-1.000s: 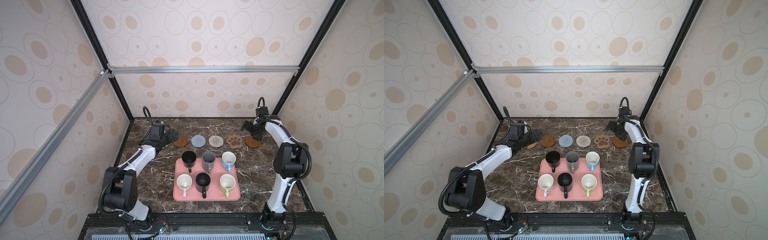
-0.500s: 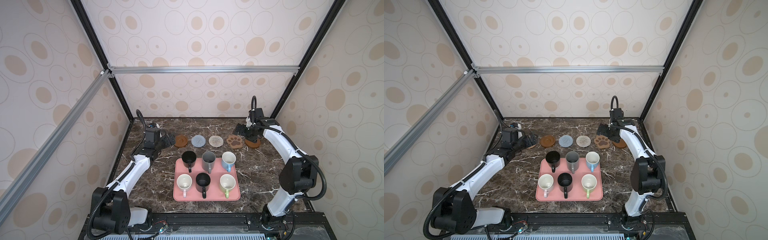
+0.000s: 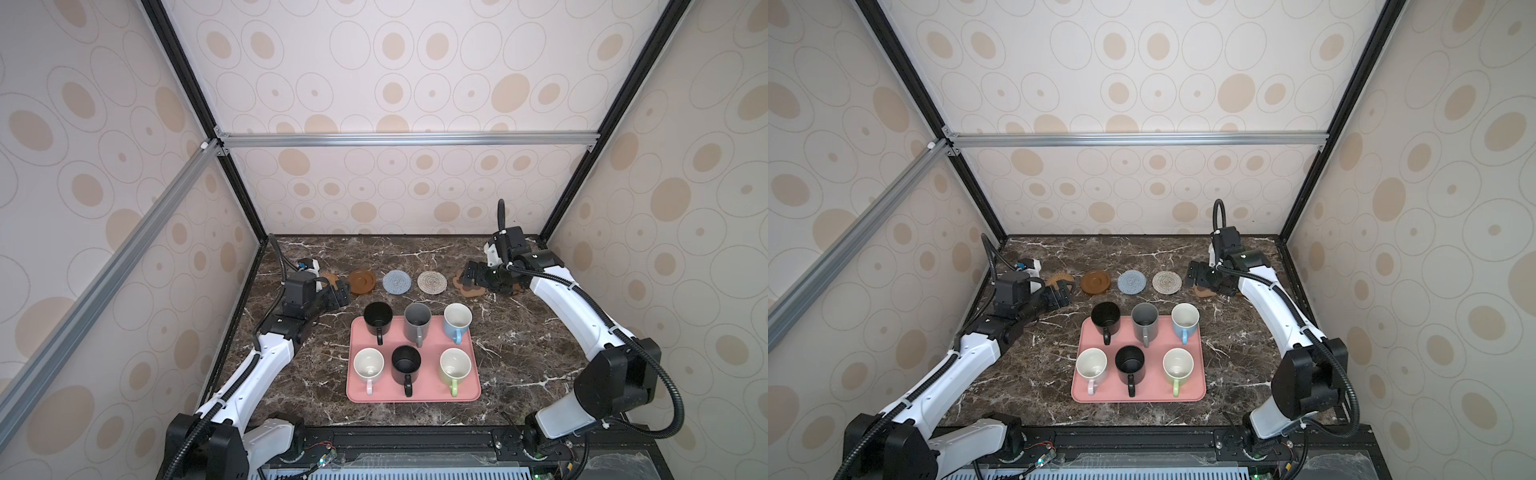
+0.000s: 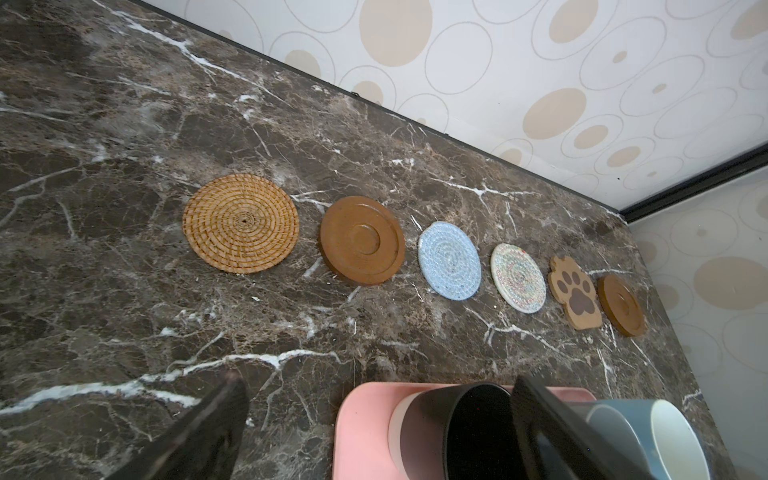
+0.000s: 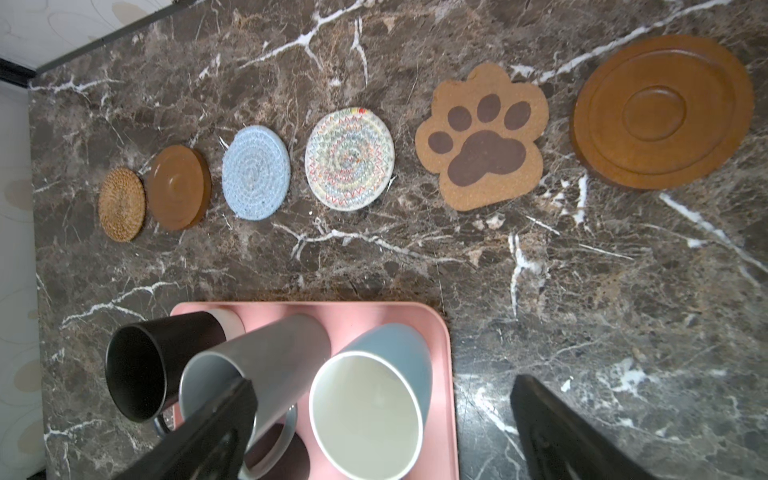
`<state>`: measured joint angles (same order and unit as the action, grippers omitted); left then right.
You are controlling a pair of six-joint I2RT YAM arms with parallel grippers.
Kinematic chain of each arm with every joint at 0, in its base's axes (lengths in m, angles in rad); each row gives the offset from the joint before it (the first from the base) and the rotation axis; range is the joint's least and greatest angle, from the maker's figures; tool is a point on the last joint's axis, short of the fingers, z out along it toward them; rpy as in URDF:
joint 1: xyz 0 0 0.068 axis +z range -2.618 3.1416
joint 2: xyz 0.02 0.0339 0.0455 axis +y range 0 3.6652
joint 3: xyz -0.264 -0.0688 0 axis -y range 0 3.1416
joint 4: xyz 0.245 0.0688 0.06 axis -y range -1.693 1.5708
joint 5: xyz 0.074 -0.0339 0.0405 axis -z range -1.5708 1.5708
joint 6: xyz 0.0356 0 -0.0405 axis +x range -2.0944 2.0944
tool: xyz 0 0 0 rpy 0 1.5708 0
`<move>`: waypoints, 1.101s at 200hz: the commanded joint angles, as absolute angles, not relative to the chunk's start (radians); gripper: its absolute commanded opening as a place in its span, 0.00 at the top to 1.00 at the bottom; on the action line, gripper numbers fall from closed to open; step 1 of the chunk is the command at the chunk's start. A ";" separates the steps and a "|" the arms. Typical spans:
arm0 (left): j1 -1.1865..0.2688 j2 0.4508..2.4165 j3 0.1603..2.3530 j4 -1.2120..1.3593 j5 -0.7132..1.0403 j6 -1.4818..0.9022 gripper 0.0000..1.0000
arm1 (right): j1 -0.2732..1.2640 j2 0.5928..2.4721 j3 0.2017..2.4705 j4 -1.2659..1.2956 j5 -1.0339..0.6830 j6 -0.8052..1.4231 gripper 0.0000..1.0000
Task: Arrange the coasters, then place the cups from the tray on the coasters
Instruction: 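Move the left gripper toward the black mug while the right gripper draws back, then move the right gripper over the light blue mug and lower onto its rim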
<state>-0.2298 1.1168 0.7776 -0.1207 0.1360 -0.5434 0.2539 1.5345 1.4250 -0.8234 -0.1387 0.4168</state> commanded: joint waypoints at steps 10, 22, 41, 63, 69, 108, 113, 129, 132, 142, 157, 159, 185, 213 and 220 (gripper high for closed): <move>-0.278 1.085 0.776 -0.150 0.110 -0.514 0.00 | 0.302 1.475 1.405 -0.881 -0.120 0.406 0.00; -0.300 1.079 0.775 -0.159 0.087 -0.499 0.00 | 0.324 1.457 1.395 -0.886 -0.095 0.406 0.00; -0.320 1.071 0.778 -0.170 0.077 -0.501 0.00 | 0.356 1.418 1.369 -0.887 -0.045 0.430 0.00; -0.345 1.062 0.800 -0.211 0.066 -0.499 0.00 | 0.374 1.398 1.350 -0.911 -0.047 0.488 0.00; -0.351 1.056 0.805 -0.221 0.063 -0.496 0.00 | 0.382 1.397 1.350 -0.918 -0.039 0.489 0.00; -0.388 1.006 0.781 -0.263 0.052 -0.495 0.00 | 0.468 1.401 1.342 -0.963 0.052 0.502 0.00; -0.391 1.001 0.774 -0.267 0.051 -0.495 0.00 | 0.477 1.403 1.338 -0.968 0.065 0.509 0.00; -0.397 0.988 0.754 -0.269 0.045 -0.497 0.00 | 0.502 1.405 1.321 -0.973 0.090 0.538 0.00; -0.396 0.987 0.751 -0.266 0.045 -0.497 0.00 | 0.505 1.405 1.317 -0.973 0.093 0.544 0.00; -0.397 0.982 0.737 -0.257 0.041 -0.498 0.00 | 0.520 1.404 1.300 -0.971 0.099 0.570 0.00; -0.398 0.969 0.710 -0.231 0.035 -0.512 0.00 | 0.542 1.394 1.263 -0.948 0.104 0.600 0.00; -0.399 0.967 0.705 -0.223 0.035 -0.513 0.00 | 0.543 1.392 1.258 -0.946 0.105 0.605 0.00; -0.399 0.945 0.654 -0.143 0.042 -0.527 0.00 | 0.582 1.365 1.226 -0.940 0.123 0.635 0.00; -0.398 0.949 0.639 -0.092 0.035 -0.544 0.00 | 0.597 1.346 1.210 -0.965 0.136 0.652 0.00; -0.399 0.954 0.640 -0.082 0.033 -0.549 0.00 | 0.601 1.344 1.208 -0.972 0.135 0.656 0.00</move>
